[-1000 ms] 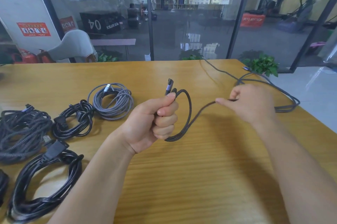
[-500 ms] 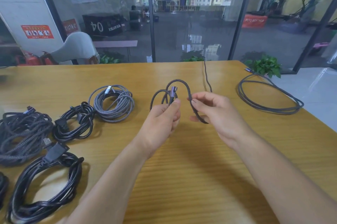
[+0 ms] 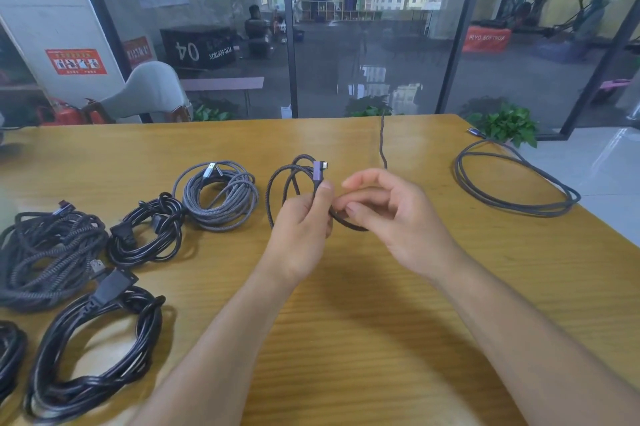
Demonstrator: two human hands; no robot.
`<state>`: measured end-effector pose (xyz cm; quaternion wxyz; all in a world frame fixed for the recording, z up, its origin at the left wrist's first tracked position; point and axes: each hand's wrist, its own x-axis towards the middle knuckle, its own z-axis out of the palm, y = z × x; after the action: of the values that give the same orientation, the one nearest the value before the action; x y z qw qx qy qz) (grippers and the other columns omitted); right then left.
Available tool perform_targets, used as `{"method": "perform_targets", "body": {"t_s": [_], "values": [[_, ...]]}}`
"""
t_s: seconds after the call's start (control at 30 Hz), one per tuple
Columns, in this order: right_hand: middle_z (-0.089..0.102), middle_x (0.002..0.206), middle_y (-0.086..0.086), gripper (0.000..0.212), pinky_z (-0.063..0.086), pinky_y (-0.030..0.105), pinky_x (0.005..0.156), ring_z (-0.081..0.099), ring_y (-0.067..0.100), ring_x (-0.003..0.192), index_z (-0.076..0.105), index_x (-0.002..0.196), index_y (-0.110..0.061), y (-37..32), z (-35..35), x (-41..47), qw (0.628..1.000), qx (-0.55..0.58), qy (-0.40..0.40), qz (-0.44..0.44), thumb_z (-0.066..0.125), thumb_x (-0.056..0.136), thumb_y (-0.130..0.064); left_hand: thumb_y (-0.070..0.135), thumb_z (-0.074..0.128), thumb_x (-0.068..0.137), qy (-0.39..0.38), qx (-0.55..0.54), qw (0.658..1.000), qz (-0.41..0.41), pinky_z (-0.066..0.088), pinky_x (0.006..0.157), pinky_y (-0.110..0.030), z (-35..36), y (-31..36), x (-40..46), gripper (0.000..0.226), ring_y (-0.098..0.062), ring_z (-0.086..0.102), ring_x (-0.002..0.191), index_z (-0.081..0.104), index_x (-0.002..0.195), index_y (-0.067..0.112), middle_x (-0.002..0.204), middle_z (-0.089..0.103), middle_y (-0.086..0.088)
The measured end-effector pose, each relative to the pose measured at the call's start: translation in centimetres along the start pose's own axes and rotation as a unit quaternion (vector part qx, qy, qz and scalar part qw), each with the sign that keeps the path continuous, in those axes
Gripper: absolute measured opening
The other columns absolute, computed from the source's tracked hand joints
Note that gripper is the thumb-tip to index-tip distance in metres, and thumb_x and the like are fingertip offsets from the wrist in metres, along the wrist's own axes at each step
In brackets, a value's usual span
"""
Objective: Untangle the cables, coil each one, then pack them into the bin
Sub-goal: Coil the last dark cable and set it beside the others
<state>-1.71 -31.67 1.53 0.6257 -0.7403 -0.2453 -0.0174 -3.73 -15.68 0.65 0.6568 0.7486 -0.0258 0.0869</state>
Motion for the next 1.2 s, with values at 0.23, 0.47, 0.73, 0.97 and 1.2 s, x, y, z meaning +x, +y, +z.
{"method": "perform_targets", "body": {"t_s": [0.23,0.47,0.73,0.97,1.2], "values": [[0.071,0.074,-0.012,0.041,0.023,0.022,0.121,0.065,0.007,0.082,0.071,0.08,-0.026,0.7,-2.5,0.1,0.895,-0.426,-0.098,-0.085,0.044,0.108,-0.042,0.027,0.042,0.11,0.061,-0.006,0.998,0.015,0.019,0.051,-0.031,-1.2,-0.1,0.6,0.042,-0.017,0.025,0.057,0.045,0.073,0.009,0.064,0.031,-0.005],[0.073,0.096,0.007,0.028,0.052,0.024,0.086,0.066,0.018,0.082,0.064,0.132,-0.012,-0.1,-0.3,-1.3,0.9,-0.098,-0.419,0.072,0.045,0.112,-0.012,0.035,0.035,0.112,-0.062,-0.202,0.977,-0.029,0.034,0.057,-0.031,-1.4,0.9,0.1,0.042,-0.021,0.042,0.056,0.044,0.076,0.017,0.066,0.048,-0.006],[0.051,0.058,-0.007,0.037,0.034,0.025,0.056,0.043,0.008,0.055,0.074,0.081,-0.016,1.3,-1.6,0.1,0.913,-0.243,-0.32,0.072,0.062,0.102,-0.044,0.038,0.04,0.106,-0.259,-0.332,0.903,-0.083,0.015,0.046,-0.024,-2.8,2.0,-0.2,0.041,-0.009,0.014,0.047,0.042,0.068,0.023,0.056,0.027,0.012],[0.063,0.07,-0.002,0.043,0.041,0.03,0.071,0.052,0.007,0.065,0.072,0.072,-0.026,2.6,-10.3,0.7,0.919,-0.321,-0.166,0.159,0.068,0.078,-0.069,0.041,0.045,0.101,-0.318,-0.3,0.893,-0.105,0.015,0.044,-0.022,-3.8,2.3,-0.4,0.04,-0.009,0.011,0.047,0.042,0.064,0.026,0.056,0.019,0.012],[0.069,0.072,-0.012,0.048,0.048,0.036,0.076,0.063,0.024,0.093,0.072,0.072,-0.03,4.5,-13.8,1.0,0.894,-0.407,0.138,0.124,0.075,0.067,-0.078,0.041,0.047,0.099,-0.319,-0.266,0.902,-0.117,0.011,0.044,-0.022,-4.4,2.0,-0.1,0.04,-0.008,0.01,0.046,0.042,0.062,0.026,0.055,0.019,0.013]]}}
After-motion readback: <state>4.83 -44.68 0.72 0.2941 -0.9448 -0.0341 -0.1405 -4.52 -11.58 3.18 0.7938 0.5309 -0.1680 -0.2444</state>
